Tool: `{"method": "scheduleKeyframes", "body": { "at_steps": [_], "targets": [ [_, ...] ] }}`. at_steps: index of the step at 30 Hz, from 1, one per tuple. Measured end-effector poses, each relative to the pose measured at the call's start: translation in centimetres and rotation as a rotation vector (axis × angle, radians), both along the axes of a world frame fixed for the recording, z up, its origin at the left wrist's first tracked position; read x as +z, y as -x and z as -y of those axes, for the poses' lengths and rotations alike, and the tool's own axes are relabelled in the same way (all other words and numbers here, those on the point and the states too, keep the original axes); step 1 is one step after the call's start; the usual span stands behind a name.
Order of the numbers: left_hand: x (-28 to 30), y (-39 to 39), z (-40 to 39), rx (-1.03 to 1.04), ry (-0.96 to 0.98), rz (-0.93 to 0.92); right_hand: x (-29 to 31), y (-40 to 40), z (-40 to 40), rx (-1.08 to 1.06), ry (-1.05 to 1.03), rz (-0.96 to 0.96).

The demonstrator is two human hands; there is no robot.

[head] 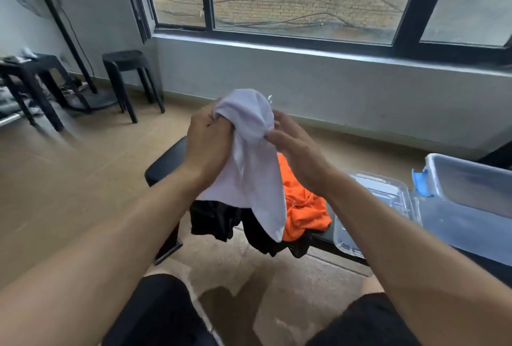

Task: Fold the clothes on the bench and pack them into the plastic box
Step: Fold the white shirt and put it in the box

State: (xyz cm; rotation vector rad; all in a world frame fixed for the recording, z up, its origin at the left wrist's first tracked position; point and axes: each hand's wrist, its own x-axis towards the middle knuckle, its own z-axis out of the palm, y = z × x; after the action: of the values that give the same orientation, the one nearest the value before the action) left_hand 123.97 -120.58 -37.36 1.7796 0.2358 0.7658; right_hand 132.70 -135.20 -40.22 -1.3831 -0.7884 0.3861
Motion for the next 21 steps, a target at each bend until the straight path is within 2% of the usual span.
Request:
{"method": "scheduleKeyframes", "body": {
  "at_steps": [2, 5, 8, 10, 12, 16, 18, 21],
  "targets": [
    [2.8, 0.8, 0.3, -0.056, 0.058, 0.020, 0.1, 1.5, 0.5, 0.105, 0.129, 0.038],
    [6.0, 1.4, -0.1, -0.137, 0.250, 0.061, 0.5, 2.6, 1.1, 0.190, 0.255, 0.013],
    [7.0, 0.9, -1.4, -0.151, 0.259, 0.019, 0.6, 2.7, 2.7, 0.203, 0.273, -0.095],
    [5.9, 0.2, -2.8, -0.103, 0.279, -0.046, 0.4, 2.6, 4.4, 0.199, 0.231, -0.180],
    [4.1, -0.8, -4.0, -0.078, 0.395, -0.140, 0.1, 2.5, 6.0, 0.199, 0.189, -0.248],
    [0.3, -1.7, -4.8, -0.111, 0.510, -0.293, -0.7, 2.2, 7.6, 0.120, 0.206, -0.204],
    [-0.7, -1.4, -4.1, -0.132, 0.538, -0.304, -1.2, 2.2, 7.8, 0.112, 0.199, -0.239],
    [-1.4, -1.0, -3.1, -0.093, 0.501, -0.225, -2.0, 2.6, 7.6, 0.103, 0.269, -0.282]
  ]
}}
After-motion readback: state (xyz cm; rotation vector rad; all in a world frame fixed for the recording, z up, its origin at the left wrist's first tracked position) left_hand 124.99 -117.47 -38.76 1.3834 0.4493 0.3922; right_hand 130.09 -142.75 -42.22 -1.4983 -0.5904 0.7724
